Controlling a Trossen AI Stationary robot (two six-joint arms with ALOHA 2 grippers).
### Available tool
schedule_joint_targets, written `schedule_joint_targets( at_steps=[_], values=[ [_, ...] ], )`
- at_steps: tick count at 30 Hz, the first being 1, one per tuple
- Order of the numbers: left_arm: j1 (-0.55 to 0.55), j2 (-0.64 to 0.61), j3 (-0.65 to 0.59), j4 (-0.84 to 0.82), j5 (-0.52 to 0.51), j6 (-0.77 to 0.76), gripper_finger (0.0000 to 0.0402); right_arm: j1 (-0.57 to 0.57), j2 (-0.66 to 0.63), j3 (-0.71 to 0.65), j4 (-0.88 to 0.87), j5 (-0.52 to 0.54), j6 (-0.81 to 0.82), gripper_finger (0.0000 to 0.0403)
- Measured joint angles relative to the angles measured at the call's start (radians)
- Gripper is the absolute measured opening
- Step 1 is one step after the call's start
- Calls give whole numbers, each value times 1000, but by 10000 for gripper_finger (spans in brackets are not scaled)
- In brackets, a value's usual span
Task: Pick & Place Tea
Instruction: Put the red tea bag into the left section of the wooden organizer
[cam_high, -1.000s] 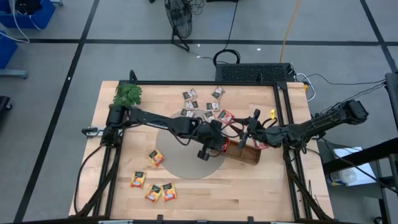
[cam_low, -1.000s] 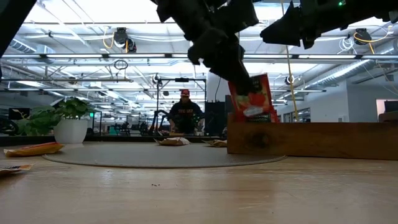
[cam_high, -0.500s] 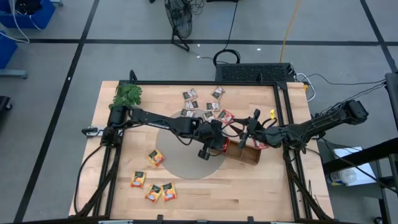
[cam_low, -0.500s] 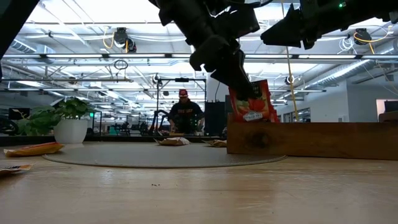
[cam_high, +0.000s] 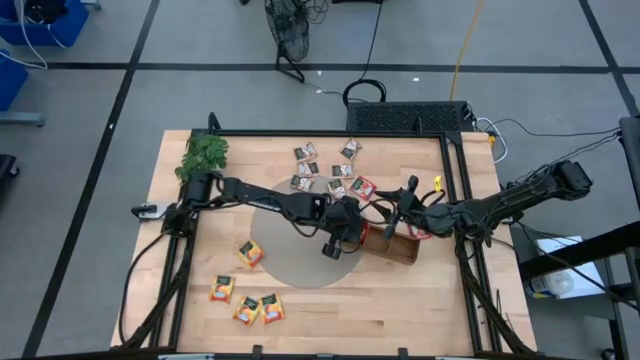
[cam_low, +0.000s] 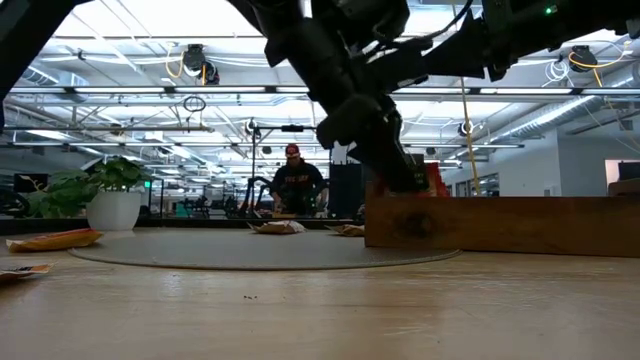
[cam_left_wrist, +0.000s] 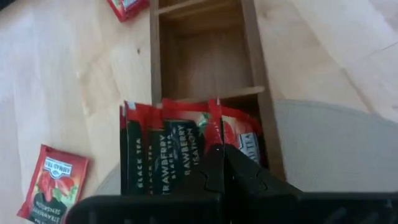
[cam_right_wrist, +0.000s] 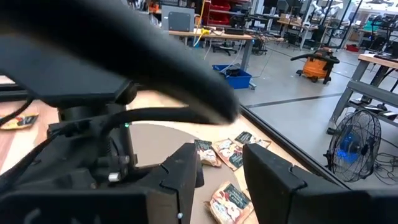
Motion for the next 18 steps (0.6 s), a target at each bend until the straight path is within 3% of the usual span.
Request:
schedule_joint_targets(
  at_steps=[11,18],
  values=[
    [-2,1,0,25,-119,-47,38,0,0,0,-1,0,0,120],
    [-6,1,0,21,-121,-71,95,0,0,0,-2,0,0,122]
  ],
)
